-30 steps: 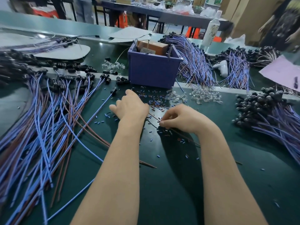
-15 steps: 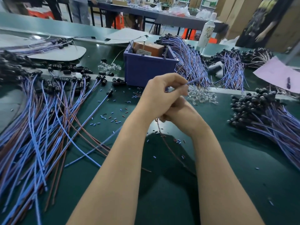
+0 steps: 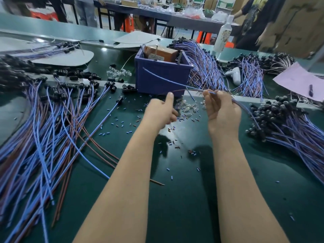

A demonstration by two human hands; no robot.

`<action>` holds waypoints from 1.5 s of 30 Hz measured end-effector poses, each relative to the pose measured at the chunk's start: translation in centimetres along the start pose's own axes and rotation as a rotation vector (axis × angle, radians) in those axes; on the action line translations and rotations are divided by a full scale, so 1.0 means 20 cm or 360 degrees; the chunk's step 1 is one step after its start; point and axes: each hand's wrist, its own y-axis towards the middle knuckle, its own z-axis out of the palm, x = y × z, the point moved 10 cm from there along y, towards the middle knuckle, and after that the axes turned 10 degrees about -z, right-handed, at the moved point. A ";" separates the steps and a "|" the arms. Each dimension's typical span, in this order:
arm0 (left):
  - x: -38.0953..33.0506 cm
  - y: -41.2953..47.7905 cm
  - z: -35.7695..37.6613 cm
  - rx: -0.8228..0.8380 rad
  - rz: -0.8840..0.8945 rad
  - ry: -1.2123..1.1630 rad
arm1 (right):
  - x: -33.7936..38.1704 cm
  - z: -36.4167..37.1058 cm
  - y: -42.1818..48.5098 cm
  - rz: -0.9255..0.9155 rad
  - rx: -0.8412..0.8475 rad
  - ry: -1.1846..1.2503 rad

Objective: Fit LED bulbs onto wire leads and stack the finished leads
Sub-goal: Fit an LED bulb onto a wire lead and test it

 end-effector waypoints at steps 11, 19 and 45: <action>0.07 0.08 -0.01 0.0323 -0.0163 -0.1723 | -0.12 -0.11 0.00 0.0314 -0.0050 -0.0372; 0.07 0.07 0.02 0.0257 -0.0130 -0.1599 | -0.20 -0.03 -0.04 0.0417 0.0186 -0.0380; 0.14 0.09 -0.13 -0.0186 -0.0025 -0.1541 | -0.06 -0.12 0.02 -0.0008 -0.0128 -0.0288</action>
